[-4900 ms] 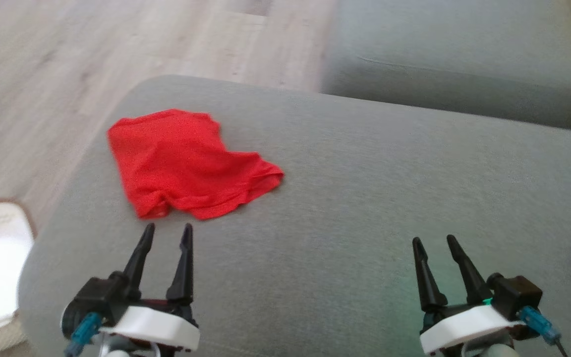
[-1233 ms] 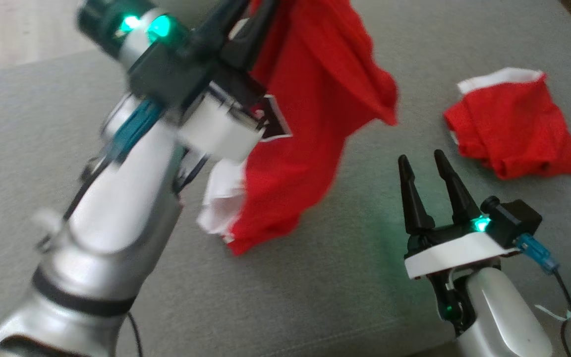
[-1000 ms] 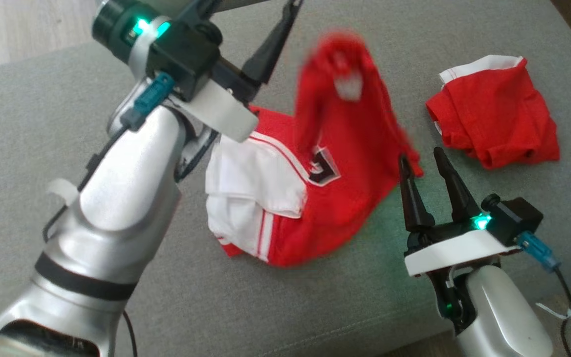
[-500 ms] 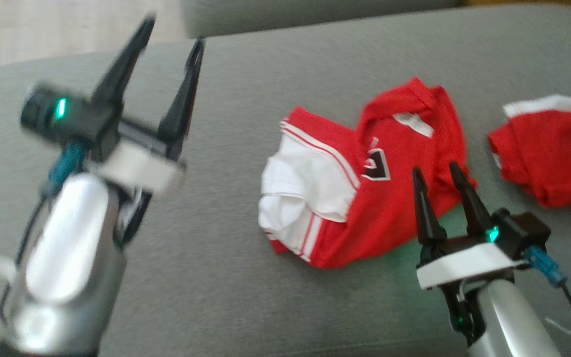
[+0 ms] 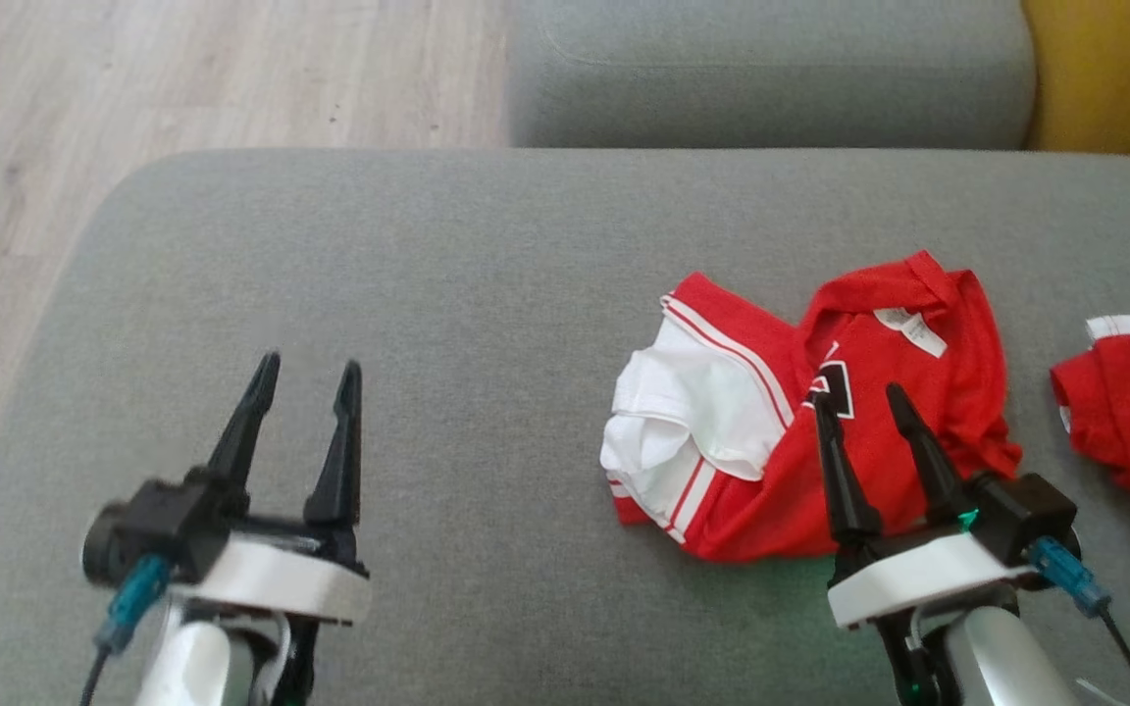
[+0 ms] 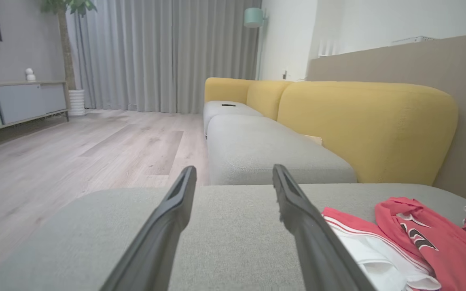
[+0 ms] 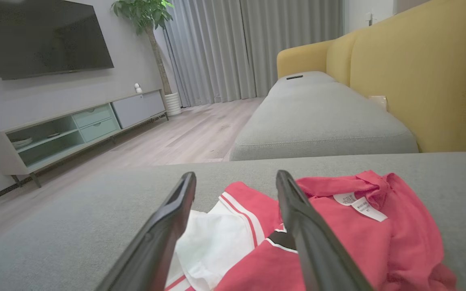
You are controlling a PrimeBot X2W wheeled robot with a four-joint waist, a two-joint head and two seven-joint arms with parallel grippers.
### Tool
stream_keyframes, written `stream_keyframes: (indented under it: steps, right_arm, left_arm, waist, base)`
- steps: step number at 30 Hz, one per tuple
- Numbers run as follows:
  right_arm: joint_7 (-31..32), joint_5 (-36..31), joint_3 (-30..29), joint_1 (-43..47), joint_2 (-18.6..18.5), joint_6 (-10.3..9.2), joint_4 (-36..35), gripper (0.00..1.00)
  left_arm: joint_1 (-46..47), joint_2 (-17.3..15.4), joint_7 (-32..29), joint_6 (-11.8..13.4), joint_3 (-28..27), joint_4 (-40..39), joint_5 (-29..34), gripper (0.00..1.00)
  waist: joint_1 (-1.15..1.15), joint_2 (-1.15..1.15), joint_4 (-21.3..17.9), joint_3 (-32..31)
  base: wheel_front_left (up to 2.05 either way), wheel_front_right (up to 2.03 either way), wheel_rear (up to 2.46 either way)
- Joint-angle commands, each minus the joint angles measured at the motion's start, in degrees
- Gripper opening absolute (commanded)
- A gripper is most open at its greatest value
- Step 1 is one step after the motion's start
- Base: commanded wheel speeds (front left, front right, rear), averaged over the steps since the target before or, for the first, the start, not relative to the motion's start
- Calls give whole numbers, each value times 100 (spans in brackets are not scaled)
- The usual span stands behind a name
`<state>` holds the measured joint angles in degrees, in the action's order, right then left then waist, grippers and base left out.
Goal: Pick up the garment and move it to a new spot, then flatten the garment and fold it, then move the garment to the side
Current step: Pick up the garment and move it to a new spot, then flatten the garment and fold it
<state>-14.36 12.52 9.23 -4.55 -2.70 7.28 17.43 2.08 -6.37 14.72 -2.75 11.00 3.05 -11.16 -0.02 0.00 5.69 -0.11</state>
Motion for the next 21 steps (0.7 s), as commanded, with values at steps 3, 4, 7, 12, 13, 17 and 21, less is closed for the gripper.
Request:
stream_keyframes:
  steps: [3,4,7,12,13,17,21]
  right_arm:
    - [-38,21,130,-98,-18,21,-162,100]
    - [-28,17,142,-97,-18,21,-167,100]
    - [4,-19,160,-139,-18,21,-187,100]
    - [248,2,623,-202,-18,21,-216,100]
    - [342,12,773,-196,-18,21,-200,100]
    - [686,-22,1107,-190,-18,21,-22,100]
    - [1054,-59,1376,-287,-18,21,319,100]
  left_arm:
    - [109,145,28,9,-303,-327,51,100]
    - [83,180,28,-7,-303,-345,82,100]
    - [97,251,28,-65,-308,-362,136,100]
    - [230,309,28,-169,-257,-323,207,100]
    - [246,316,28,-184,-240,-312,213,100]
    - [263,334,28,-200,-203,-277,198,100]
    - [249,344,28,-203,-123,-217,164,100]
  waist:
    - [2,0,71,-10]
    - [2,0,88,-3]
    - [2,0,153,44]
    - [2,0,299,168]
    - [2,0,335,193]
    - [2,0,438,251]
    - [2,0,582,321]
  base:
    - [0,0,0]
    - [0,0,0]
    - [0,0,0]
    - [0,0,0]
    - [0,0,0]
    - [0,0,0]
    - [0,0,0]
